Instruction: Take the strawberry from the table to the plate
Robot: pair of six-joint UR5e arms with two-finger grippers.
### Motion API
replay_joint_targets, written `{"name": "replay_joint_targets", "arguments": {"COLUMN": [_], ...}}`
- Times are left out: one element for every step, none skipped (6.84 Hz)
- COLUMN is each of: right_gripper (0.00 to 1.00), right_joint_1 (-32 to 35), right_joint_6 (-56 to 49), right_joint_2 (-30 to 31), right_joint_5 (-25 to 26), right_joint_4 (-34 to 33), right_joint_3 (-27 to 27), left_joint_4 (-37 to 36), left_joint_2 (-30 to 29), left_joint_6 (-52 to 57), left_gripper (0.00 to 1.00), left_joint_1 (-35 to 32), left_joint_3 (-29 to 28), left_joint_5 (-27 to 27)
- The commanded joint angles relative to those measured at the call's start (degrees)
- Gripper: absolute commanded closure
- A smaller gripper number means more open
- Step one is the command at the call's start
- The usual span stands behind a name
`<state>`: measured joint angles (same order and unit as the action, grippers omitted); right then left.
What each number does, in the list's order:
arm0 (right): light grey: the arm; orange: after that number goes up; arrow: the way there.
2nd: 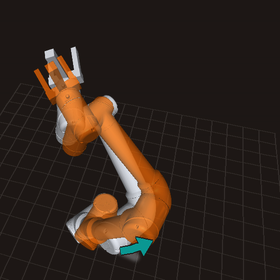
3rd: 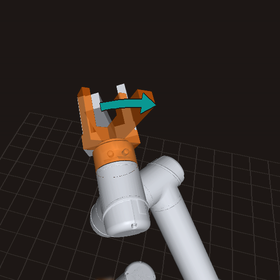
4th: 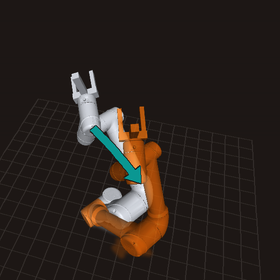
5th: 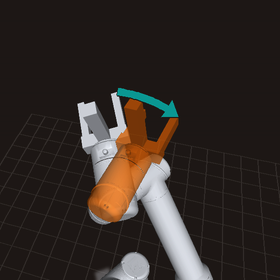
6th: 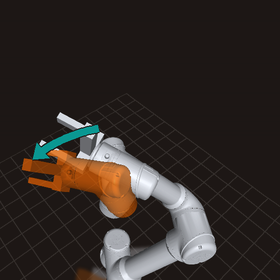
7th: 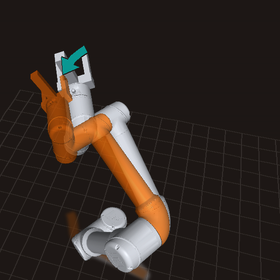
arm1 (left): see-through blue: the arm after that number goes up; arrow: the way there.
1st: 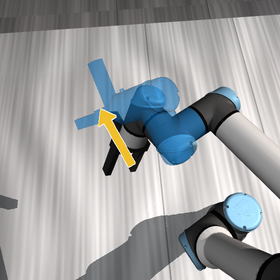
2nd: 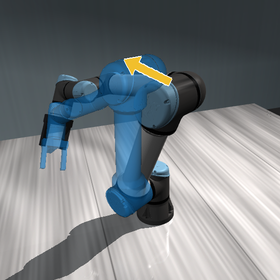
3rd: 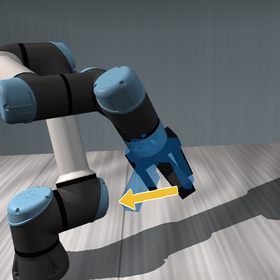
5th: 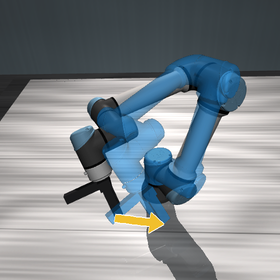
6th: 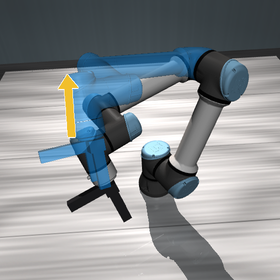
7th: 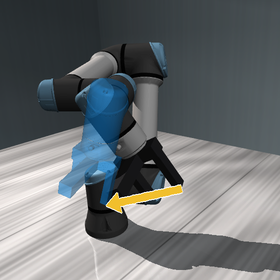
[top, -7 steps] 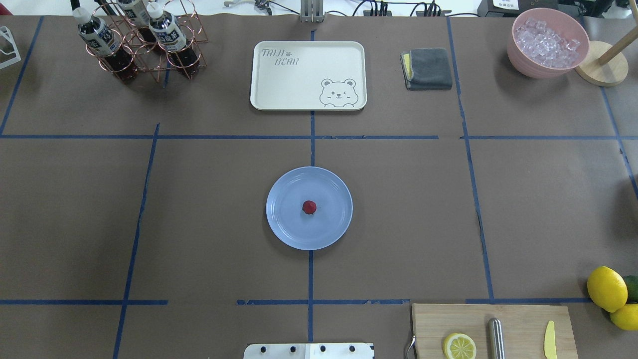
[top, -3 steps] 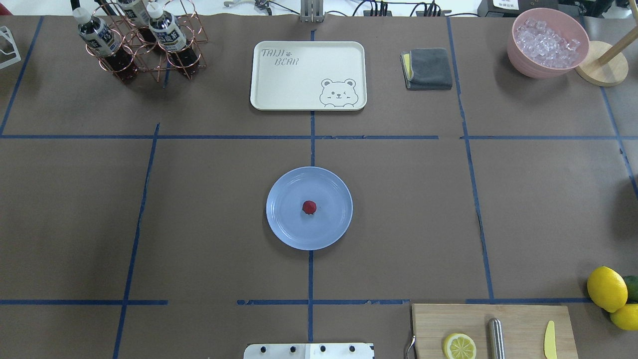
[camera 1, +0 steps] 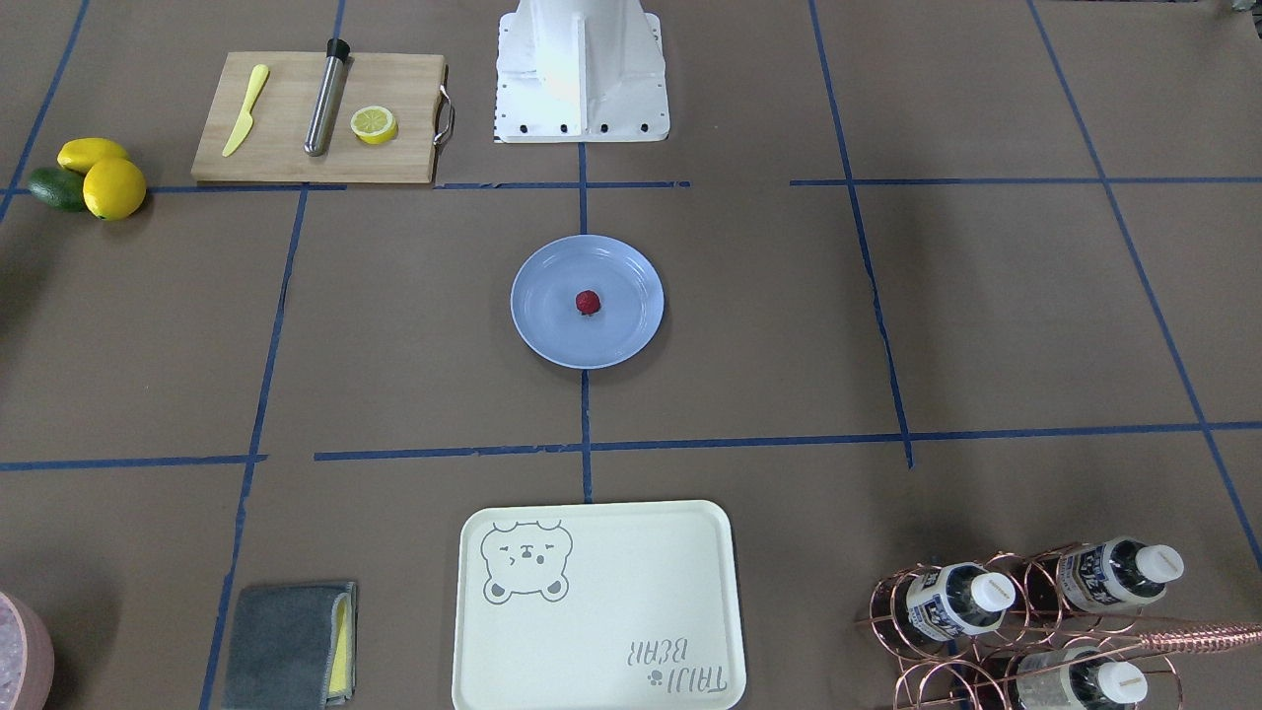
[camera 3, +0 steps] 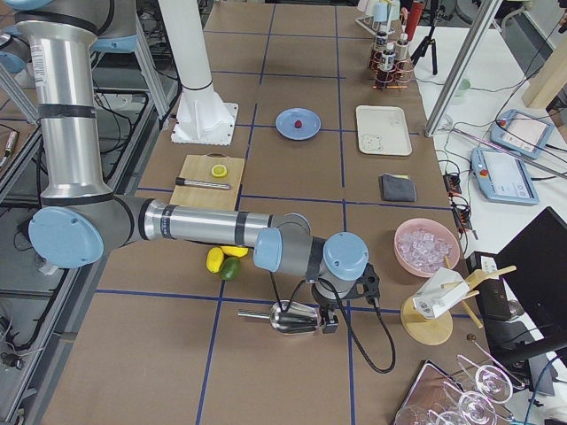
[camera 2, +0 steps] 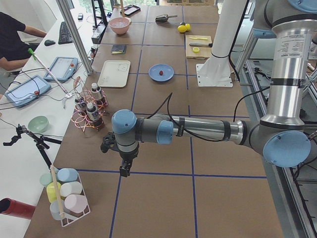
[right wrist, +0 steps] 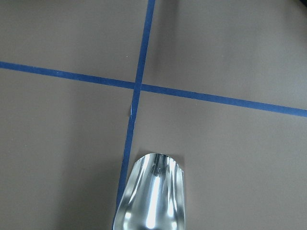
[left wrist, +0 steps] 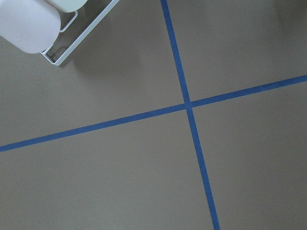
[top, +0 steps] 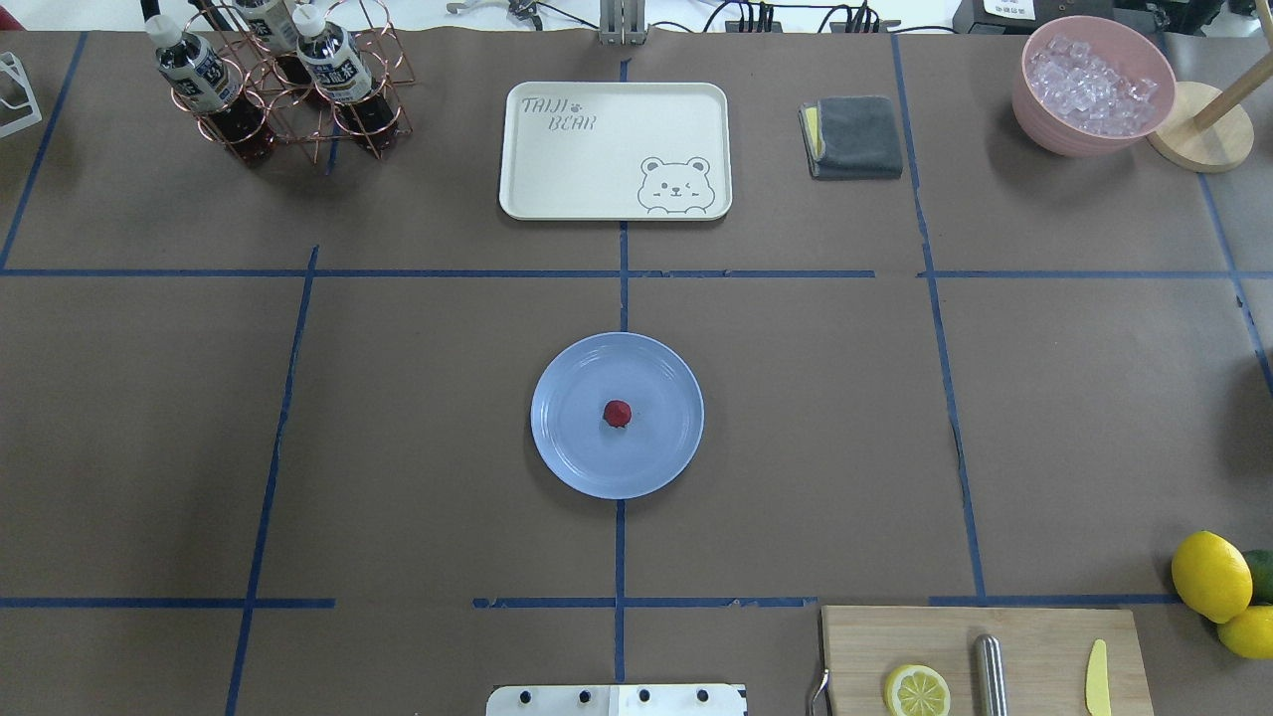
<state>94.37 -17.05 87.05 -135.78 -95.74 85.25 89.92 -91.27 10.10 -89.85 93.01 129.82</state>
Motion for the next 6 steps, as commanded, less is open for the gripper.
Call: {"name": "replay_joint_targets", "arguments": {"right_gripper": [0.00,0.00,0.00,0.00,0.00,0.00], "right_joint_1": [0.02,0.02,0.02,0.02,0.02,0.02], "right_joint_6": [0.09,0.09,0.18,1.48,2.45,2.72], "right_joint_2": [-0.04,-0.04,-0.04,-0.21,-0.30,-0.39], "right_joint_5": [0.08,0.08,0.08,0.08,0.17,0.25], "right_joint_4": [-0.06,0.02,-0.06,-0.06,0.11,0.37], "right_joint_3": [0.00,0.00,0.00,0.00,0.09,0.35], "left_joint_4": [0.08,0.08,0.43,0.70,0.79,0.79], "left_joint_2": [0.04,0.04,-0.04,-0.05,-0.05,-0.13], "left_joint_6": [-0.69,-1.91,-5.84,-6.49,-6.50,-6.50], "left_gripper": [0.00,0.00,0.00,0.00,0.00,0.00], "left_joint_1": [0.03,0.03,0.03,0.03,0.12,0.12], "left_joint_3": [-0.03,-0.55,-0.64,-0.82,-0.73,-0.56], "left_joint_5": [0.09,0.44,0.53,0.44,0.44,0.53]}}
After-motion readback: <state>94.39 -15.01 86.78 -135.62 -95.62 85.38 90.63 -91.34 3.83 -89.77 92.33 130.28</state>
